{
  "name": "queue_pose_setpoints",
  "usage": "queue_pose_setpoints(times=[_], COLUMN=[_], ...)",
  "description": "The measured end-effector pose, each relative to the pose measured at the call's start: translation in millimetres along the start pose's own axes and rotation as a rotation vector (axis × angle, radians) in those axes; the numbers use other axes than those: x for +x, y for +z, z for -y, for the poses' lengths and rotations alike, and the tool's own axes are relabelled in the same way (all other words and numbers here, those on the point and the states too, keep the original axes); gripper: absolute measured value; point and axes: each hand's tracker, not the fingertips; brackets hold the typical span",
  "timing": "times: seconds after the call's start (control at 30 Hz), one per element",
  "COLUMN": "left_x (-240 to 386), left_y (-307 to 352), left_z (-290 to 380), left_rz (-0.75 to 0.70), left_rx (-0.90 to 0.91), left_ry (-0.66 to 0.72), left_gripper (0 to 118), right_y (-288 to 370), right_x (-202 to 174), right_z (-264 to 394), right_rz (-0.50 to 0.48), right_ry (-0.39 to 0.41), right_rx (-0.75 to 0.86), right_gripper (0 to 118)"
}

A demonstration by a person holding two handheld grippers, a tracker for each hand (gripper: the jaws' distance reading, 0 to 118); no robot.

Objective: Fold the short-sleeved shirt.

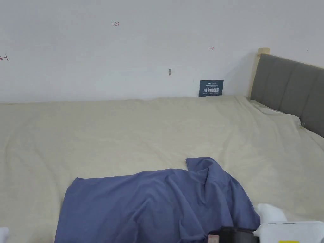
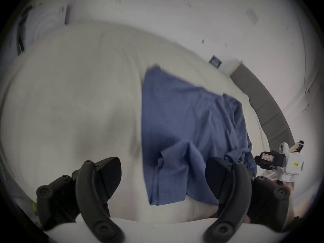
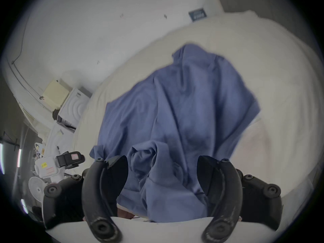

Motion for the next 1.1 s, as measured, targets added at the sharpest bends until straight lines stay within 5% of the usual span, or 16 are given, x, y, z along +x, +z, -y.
queue_pose_setpoints(times=[0.1,0.13,0.17,0.2,0.23,0.33,0.47,0.6,0.63,0.7,0.87,1.1], left_x=[16,20,22,25,27,31,45,55,52,49,50,26], left_y=[43,55,66,71,72,74,58,36,31,25,8,-10], left_z=[3,7,12,15,15,13,10,14,17,17,14,15], left_rz=[-0.037,-0.003,0.038,0.108,0.140,0.156,0.094,0.056,0.072,0.128,0.085,0.056], left_rx=[0.152,0.201,0.249,0.265,0.261,0.236,0.206,0.129,0.120,0.095,0.071,0.079], left_ry=[-0.063,-0.095,-0.121,-0.149,-0.143,-0.131,-0.211,-0.260,-0.247,-0.204,-0.197,-0.180], left_gripper=[96,87,66,11,0,0,0,0,0,0,0,0], right_y=[41,51,60,64,70,71,58,16,0,-36,-123,-181], right_x=[-8,-9,-10,-10,-13,-8,4,29,34,46,71,80], right_z=[7,11,15,17,20,12,-44,-133,-156,-195,-240,-248], right_rz=[0.048,0.060,0.038,0.013,0.006,-0.059,-0.013,0.138,0.189,0.232,0.508,0.589], right_ry=[0.036,0.044,0.069,0.089,0.124,0.120,0.087,0.129,0.124,0.101,0.143,0.208], right_rx=[0.147,0.184,0.232,0.257,0.289,0.292,0.293,0.198,0.133,0.005,-0.162,-0.250], right_gripper=[80,70,41,0,0,0,0,0,9,74,85,85])
